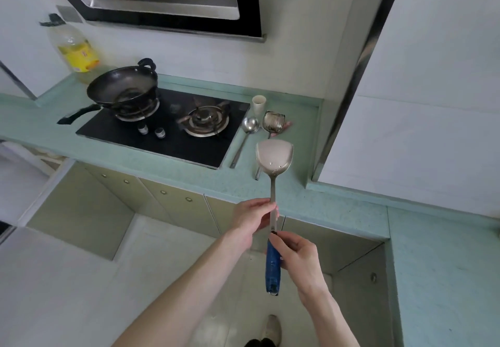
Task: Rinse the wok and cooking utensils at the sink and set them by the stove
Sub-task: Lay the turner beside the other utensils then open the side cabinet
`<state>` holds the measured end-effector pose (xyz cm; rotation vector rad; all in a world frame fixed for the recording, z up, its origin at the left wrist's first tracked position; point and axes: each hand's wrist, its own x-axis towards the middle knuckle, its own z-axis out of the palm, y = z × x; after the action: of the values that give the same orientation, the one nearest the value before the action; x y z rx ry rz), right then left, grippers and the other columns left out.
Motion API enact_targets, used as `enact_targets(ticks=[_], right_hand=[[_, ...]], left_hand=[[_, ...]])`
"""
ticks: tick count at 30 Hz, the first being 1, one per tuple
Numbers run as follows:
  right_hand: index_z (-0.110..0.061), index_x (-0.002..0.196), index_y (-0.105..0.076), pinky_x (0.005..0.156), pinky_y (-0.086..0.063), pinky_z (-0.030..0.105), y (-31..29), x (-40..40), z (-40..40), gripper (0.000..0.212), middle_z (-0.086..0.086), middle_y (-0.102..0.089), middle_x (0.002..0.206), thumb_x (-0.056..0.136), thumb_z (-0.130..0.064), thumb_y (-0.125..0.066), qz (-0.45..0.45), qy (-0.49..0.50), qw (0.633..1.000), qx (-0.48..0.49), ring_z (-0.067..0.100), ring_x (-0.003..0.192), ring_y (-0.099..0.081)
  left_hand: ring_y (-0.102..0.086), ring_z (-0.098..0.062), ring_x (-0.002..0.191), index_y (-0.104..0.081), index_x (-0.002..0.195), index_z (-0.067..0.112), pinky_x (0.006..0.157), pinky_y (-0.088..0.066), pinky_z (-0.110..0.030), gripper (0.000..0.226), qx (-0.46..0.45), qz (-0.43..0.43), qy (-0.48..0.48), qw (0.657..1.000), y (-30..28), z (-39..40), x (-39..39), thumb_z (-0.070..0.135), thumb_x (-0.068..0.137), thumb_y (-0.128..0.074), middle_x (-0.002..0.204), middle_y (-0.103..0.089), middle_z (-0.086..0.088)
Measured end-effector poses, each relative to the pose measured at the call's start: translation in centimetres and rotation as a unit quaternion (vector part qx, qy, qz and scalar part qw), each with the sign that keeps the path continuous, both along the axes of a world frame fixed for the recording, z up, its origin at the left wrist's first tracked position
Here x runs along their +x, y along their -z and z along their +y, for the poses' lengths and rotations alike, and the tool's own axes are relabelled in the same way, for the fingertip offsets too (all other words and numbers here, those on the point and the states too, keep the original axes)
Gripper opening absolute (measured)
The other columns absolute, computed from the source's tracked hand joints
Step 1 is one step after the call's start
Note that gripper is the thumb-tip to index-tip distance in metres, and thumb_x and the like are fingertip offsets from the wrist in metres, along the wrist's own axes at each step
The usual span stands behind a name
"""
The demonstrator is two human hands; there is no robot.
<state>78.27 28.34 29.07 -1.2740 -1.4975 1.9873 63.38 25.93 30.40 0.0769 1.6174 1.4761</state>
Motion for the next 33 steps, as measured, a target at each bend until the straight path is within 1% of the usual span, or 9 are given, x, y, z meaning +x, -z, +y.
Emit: enact_targets(ticks=[3,7,10,13,17,20,25,29,33], right_hand=[[-0.018,0.096,-0.080,0.081,-0.064,0.038,0.4,-1.6,2.7,0.004,0.002,-0.080,0.090,0.095,-0.019,-0.076,0.001,-0.011,1.000,0.005,0.024,0.089,-0.076],[-0.021,0.099,-0.081,0.087,-0.061,0.041,0.7,-3.4,5.6,0.009,0.000,-0.079,0.092,0.098,-0.023,-0.072,-0.001,-0.038,0.999,0.011,0.026,0.093,-0.074],[-0.027,0.102,-0.080,0.086,-0.058,0.031,0.7,-4.8,7.5,0.011,-0.007,-0.079,0.094,0.100,-0.024,-0.069,0.005,-0.043,0.999,0.018,0.014,0.092,-0.074],[-0.030,0.104,-0.077,0.077,-0.053,0.016,1.0,-6.7,9.5,0.010,-0.016,-0.079,0.094,0.100,-0.025,-0.070,-0.002,-0.045,0.998,0.035,0.004,0.090,-0.073],[-0.026,0.109,-0.073,0.063,-0.050,0.008,1.7,-9.2,11.8,0.011,-0.009,-0.079,0.095,0.098,-0.025,-0.071,-0.014,-0.028,0.998,0.051,0.000,0.081,-0.073],[-0.023,0.109,-0.074,0.062,-0.049,0.007,2.5,-11.4,13.7,0.012,-0.007,-0.079,0.095,0.098,-0.025,-0.071,-0.036,-0.027,0.997,0.070,0.000,0.081,-0.073],[-0.019,0.105,-0.075,0.068,-0.052,0.010,4.2,-15.3,16.5,0.008,-0.008,-0.079,0.089,0.098,-0.021,-0.071,-0.067,-0.003,0.995,0.077,0.010,0.087,-0.074],[-0.026,0.105,-0.074,0.068,-0.051,0.012,5.5,-18.3,18.4,0.007,-0.013,-0.078,0.090,0.098,-0.026,-0.073,-0.107,0.019,0.989,0.098,0.001,0.083,-0.072],[-0.029,0.107,-0.073,0.070,-0.054,0.020,7.5,-20.6,20.4,0.011,-0.019,-0.077,0.093,0.096,-0.030,-0.074,-0.161,0.047,0.978,0.124,-0.003,0.081,-0.071]], left_hand=[[-0.073,-0.024,0.080,-0.082,0.074,0.014,0.087,-0.061,-0.037,0.015,0.001,-0.003,-0.021,1.000,0.0,2.4,-1.5,0.008,0.087,-0.079,0.092,-0.078,-0.019],[-0.074,-0.025,0.081,-0.080,0.085,0.008,0.080,-0.062,-0.034,0.004,0.009,-0.005,-0.046,0.999,-0.4,4.9,-3.3,0.004,0.087,-0.078,0.097,-0.077,-0.022],[-0.073,-0.026,0.081,-0.079,0.085,0.007,0.079,-0.062,-0.033,0.006,0.013,-0.008,-0.057,0.998,-0.5,6.9,-5.1,0.002,0.087,-0.077,0.096,-0.077,-0.022],[-0.073,-0.026,0.080,-0.079,0.084,0.007,0.077,-0.063,-0.031,0.007,0.013,-0.001,-0.053,0.999,-0.3,8.8,-6.9,0.003,0.088,-0.076,0.097,-0.076,-0.024],[-0.073,-0.025,0.076,-0.079,0.073,0.013,0.076,-0.063,-0.031,0.019,0.014,-0.009,-0.052,0.999,0.5,11.4,-9.6,0.001,0.088,-0.076,0.088,-0.077,-0.019],[-0.072,-0.025,0.076,-0.078,0.084,0.006,0.076,-0.063,-0.031,0.007,0.001,-0.013,-0.041,0.999,1.7,13.8,-11.8,0.000,0.087,-0.075,0.086,-0.076,-0.018],[-0.071,-0.025,0.076,-0.076,0.087,0.005,0.071,-0.064,-0.029,0.006,-0.001,-0.028,-0.009,1.000,3.7,17.6,-16.0,-0.001,0.087,-0.075,0.085,-0.075,-0.018],[-0.070,-0.028,0.075,-0.076,0.085,0.003,0.073,-0.065,-0.032,0.006,-0.005,-0.042,0.016,0.999,5.4,20.7,-19.0,-0.002,0.088,-0.075,0.083,-0.073,-0.018],[-0.069,-0.025,0.066,-0.075,0.082,0.002,0.065,-0.063,-0.028,0.008,-0.011,-0.058,0.050,0.997,7.1,23.5,-21.1,-0.003,0.088,-0.075,0.077,-0.072,-0.016]])
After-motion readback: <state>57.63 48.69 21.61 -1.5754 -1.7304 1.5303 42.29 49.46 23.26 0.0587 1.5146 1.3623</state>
